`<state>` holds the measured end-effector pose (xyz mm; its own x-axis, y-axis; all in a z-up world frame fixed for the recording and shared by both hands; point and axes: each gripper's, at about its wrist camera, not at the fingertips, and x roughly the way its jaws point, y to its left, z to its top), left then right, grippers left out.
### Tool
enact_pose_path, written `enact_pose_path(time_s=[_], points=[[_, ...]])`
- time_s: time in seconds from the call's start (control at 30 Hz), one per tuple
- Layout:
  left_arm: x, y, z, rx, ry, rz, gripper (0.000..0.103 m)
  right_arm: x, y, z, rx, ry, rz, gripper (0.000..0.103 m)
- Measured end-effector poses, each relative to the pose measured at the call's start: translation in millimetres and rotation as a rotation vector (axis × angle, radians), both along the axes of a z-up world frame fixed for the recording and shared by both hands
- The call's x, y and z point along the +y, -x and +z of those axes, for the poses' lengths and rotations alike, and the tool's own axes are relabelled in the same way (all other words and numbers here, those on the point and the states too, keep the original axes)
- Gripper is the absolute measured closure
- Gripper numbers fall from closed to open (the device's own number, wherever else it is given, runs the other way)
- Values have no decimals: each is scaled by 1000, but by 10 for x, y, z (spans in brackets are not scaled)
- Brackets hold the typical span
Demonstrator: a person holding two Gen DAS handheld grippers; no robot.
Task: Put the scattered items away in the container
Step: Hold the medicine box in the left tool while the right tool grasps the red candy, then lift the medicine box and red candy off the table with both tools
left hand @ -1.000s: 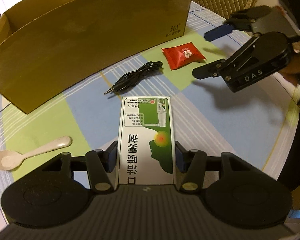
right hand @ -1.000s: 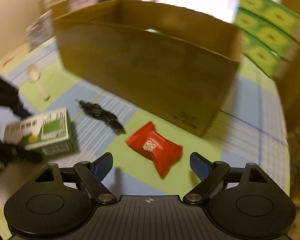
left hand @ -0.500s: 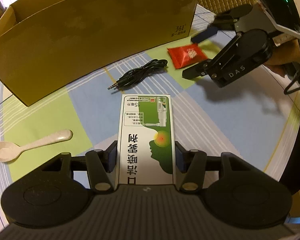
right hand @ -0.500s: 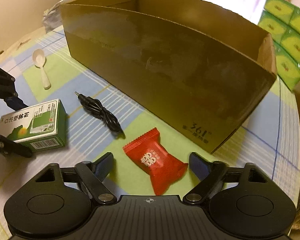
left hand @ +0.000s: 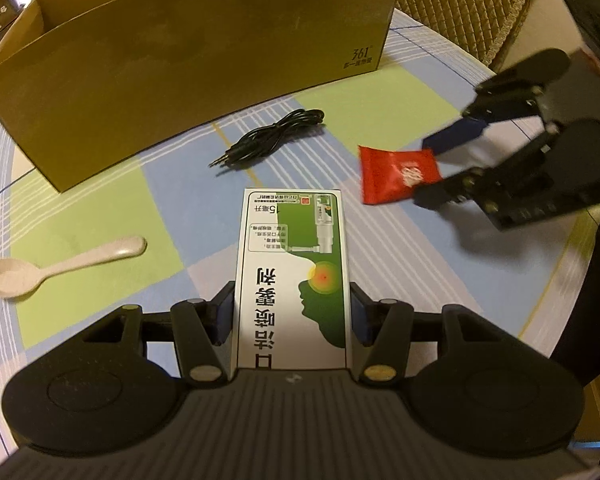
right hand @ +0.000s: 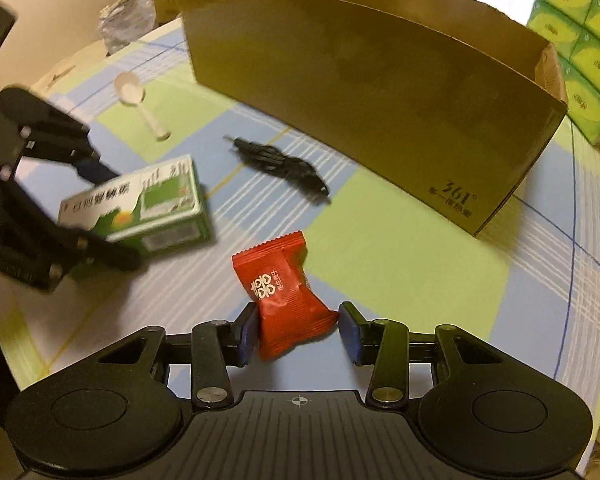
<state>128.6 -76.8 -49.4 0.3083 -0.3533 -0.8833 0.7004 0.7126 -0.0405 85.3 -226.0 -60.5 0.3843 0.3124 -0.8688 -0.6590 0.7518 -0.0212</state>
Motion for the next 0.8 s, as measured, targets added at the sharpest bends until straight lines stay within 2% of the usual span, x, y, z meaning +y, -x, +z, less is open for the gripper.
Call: enact_pose_path(time_s=[0.03, 0.1, 0.27, 0.47, 0.8], points=[[14, 3, 4, 1, 0, 5, 52, 4, 48, 4, -11, 7, 6, 36], [30, -3, 7, 2, 2, 11, 52, 12, 135, -10, -42, 18, 22, 21], [79, -18, 27, 0, 12, 35, 52, 3, 186, -9, -52, 35, 76, 21], [46, -76, 65, -19, 7, 30, 52, 146, 152, -57, -53, 90, 194, 21], [-81, -195, 68, -15, -23, -18, 51, 140, 79, -96, -16, 43, 162, 21]])
